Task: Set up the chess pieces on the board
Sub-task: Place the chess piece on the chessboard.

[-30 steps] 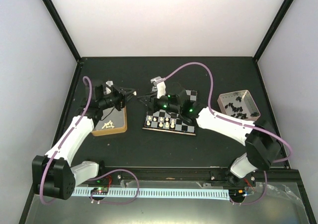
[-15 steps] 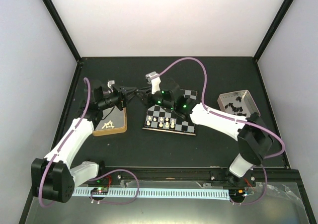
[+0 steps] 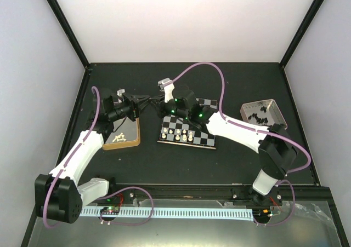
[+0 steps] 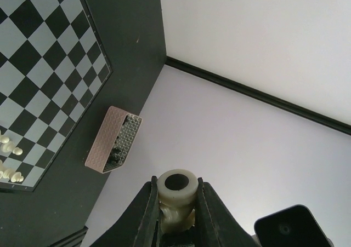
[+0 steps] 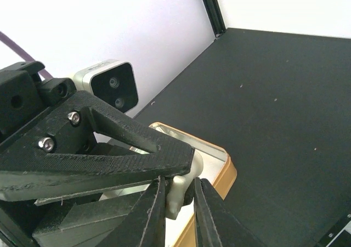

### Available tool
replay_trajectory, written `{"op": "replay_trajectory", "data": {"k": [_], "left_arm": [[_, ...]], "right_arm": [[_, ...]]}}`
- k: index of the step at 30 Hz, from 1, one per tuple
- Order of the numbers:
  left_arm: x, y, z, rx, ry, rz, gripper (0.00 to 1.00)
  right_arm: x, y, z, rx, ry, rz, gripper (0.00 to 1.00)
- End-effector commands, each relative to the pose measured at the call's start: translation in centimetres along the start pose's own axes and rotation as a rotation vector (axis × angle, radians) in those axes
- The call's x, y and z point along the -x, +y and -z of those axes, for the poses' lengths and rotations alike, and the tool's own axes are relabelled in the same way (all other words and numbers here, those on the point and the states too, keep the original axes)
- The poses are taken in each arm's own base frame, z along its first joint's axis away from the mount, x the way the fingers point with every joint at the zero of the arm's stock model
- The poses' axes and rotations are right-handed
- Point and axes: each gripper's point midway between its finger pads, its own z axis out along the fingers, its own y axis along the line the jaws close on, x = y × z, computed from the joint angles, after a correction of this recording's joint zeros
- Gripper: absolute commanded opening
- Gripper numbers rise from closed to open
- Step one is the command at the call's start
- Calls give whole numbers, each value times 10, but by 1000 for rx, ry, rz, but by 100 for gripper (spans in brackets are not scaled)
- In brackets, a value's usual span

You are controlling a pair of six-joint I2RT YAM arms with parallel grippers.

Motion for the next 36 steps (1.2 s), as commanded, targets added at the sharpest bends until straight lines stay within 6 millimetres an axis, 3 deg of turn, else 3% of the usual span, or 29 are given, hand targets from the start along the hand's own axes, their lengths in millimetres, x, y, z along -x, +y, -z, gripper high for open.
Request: {"op": "replay_trajectory", "data": {"k": [1,6,12,16,18,24,27,31,34,36], "left_arm": [[-24,-14,0,-45,108,-1,10],[-25,-17,1,-54,115,1,10],[-28,-18,2,-62,126,8,10],[-29,-18,3,-64,132,7,13],[-30,-18,3,-59,138,2,18],[-27,-10,5,5,107,-75,56],[-22,-5,6,40,85,-135,67],[-7,4,14,113,6,-303,74],[7,13,21,173,-58,-467,75],[16,23,27,228,-105,-605,75]], "right_arm": [[2,-3,-8,-36,-12,33,20],[0,-7,-10,-57,-15,66,21],[13,3,-9,-20,-47,89,2],[18,11,-4,13,-59,69,1],[21,12,1,14,-66,55,1],[23,9,18,-15,-34,13,1],[11,-5,27,-66,31,-16,1],[-19,-45,54,-195,166,-87,1],[-53,-81,80,-355,302,-104,1],[-74,-92,93,-422,399,-78,1]]}}
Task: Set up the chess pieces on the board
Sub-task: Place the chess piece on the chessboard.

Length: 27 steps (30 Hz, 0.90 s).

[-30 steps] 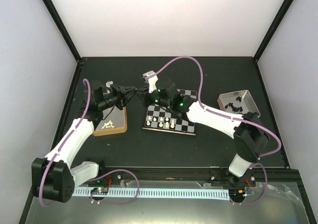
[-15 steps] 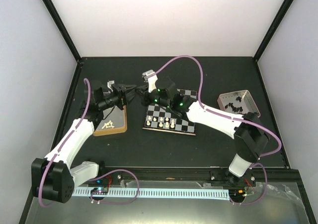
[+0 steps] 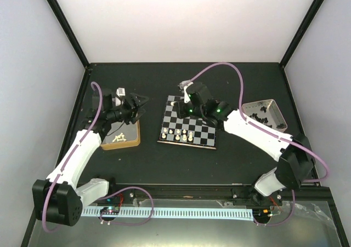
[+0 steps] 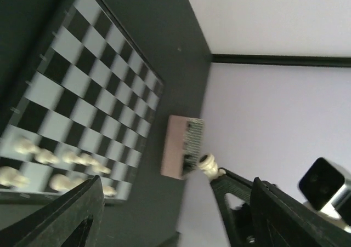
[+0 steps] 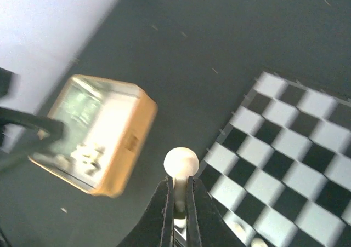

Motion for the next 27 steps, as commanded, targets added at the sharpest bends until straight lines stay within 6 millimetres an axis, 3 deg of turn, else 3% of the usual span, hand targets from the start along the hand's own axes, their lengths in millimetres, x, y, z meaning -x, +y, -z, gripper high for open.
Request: {"op": "replay_trajectory", "data": {"k": [1,4,8,14,27], "left_arm": [[16,19,18,152,-125,-341,75],[28,41,29,273,-209,-454,75],[44,60,46,411,-307,-532,75],[58,68,63,504,-395,-563,75],[64,77,66,532,-418,-554,76]], "right_arm": [[-67,-52,17,-219,271,18,1],[-83,-48,14,-218,375,46,1],[-96,-29,-2,-222,479,137,1],[-124,-11,-28,-241,607,208,1],[-153,-23,-62,-307,727,260,1]]}}
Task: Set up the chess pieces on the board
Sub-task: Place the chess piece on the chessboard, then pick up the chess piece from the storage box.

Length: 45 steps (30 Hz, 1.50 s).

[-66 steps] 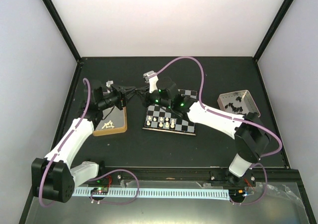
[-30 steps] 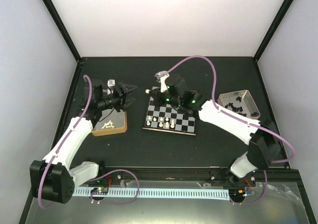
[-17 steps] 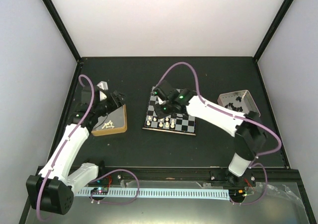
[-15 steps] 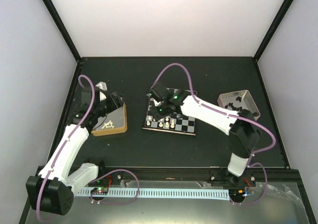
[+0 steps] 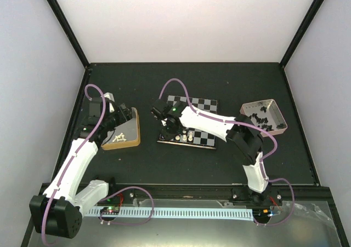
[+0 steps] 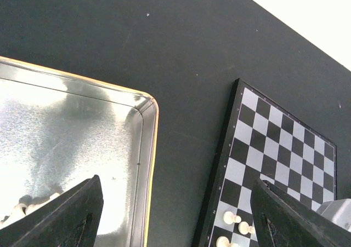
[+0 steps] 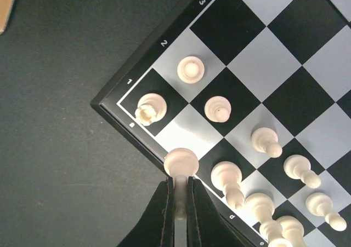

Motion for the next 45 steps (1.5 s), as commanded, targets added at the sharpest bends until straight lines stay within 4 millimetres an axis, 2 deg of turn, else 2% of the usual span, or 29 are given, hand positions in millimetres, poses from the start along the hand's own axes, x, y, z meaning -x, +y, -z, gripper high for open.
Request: {"op": "replay_trajectory", "data": {"k": [1,13,16,19,24,27,31,35,42,45], "left_arm": [[5,4,2,19,-22,-16,76],[2,8,-1,33,-6,-12,76],[1,9,-1,34,-3,-12,76],[2,10,-2,38,-2,-12,76],[1,14,-3,57,4,-10,77],[1,20,-5,81,8,-24,77],[2,33,-10,148,29,-58,83],[-14,52,-24,227,128,-49,80],[-68,95,-50,393,423,19,63],[-76,106,-62,416,487,15,54]], "right_arm": [[1,-4,-4,-40,19,22,1],[-1,-5,-29,-61,66,26,4],[-2,-5,-31,-61,73,28,7],[-2,-5,-30,-64,73,29,15],[6,-6,-16,-66,31,13,28],[15,-4,-1,-52,-17,-6,30],[29,0,24,-16,-114,-24,35],[38,-2,34,6,-174,-35,36],[39,-24,36,0,-213,-81,35],[41,-38,40,1,-246,-113,34]]}}
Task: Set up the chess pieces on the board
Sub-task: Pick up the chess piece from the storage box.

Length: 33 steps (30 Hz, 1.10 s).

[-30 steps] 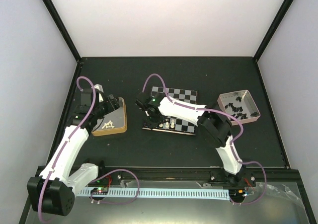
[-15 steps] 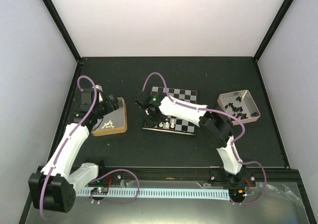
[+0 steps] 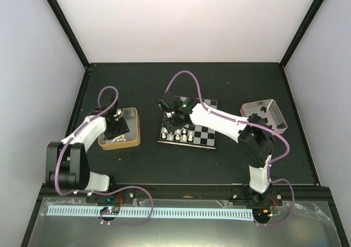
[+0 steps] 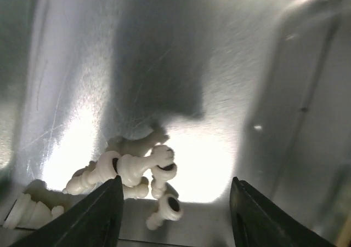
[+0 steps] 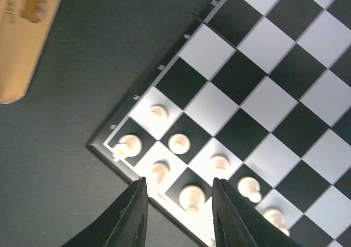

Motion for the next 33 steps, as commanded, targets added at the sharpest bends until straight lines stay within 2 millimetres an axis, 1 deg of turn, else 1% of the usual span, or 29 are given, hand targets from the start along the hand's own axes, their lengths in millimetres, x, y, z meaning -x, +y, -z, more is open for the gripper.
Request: {"op": "replay_trajectory", "data": {"k": [1,6,9,12,15,17,22,25,29,33], "left_arm": [[-3,10,-12,53,104,-9,53],[-7,6,-25,32,185,0,46],[-10,8,-32,43,227,7,35],[-9,10,-36,60,234,13,33],[3,8,-36,65,190,10,33],[14,4,-34,52,149,13,34],[40,-16,-20,-36,45,20,40],[53,-22,-14,-62,-15,29,45],[67,-22,-19,-48,-34,61,50],[78,-36,-27,-107,-34,104,54]], "right_arm": [[17,-20,12,-6,-93,-58,34],[22,-36,14,-10,-120,-86,33],[23,-39,13,-14,-123,-87,32],[23,-41,11,-17,-124,-88,31],[24,-42,11,-18,-127,-89,31],[24,-43,11,-20,-128,-92,31],[25,-47,11,-25,-131,-103,31],[25,-49,10,-25,-131,-112,31],[25,-48,9,-19,-128,-115,31],[24,-48,6,-13,-122,-114,31]]}}
